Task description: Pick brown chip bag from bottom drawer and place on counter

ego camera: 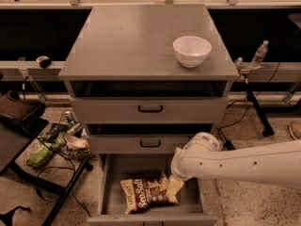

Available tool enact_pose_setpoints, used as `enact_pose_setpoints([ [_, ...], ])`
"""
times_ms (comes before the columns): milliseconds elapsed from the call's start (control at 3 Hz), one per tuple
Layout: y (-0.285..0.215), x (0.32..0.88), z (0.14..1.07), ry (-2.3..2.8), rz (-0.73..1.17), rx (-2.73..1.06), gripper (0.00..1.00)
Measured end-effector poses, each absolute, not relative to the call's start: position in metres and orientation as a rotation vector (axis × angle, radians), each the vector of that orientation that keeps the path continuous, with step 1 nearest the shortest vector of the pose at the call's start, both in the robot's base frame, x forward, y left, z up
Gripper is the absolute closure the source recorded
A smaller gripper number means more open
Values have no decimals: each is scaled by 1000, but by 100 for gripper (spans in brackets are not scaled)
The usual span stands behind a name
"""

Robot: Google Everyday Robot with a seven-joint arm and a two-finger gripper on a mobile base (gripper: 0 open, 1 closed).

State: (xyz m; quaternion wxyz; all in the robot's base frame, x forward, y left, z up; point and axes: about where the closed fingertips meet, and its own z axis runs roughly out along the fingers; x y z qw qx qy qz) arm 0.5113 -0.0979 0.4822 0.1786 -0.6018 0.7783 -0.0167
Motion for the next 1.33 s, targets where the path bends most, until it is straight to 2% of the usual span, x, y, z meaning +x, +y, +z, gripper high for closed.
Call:
enact_pose_setpoints([
  [667,-93,560,345,2157,52,-1684,0],
  [1000,-74,558,250,2178,200,-1637,0],
  [1333,-56,551,206,2189,295,-1600,0],
])
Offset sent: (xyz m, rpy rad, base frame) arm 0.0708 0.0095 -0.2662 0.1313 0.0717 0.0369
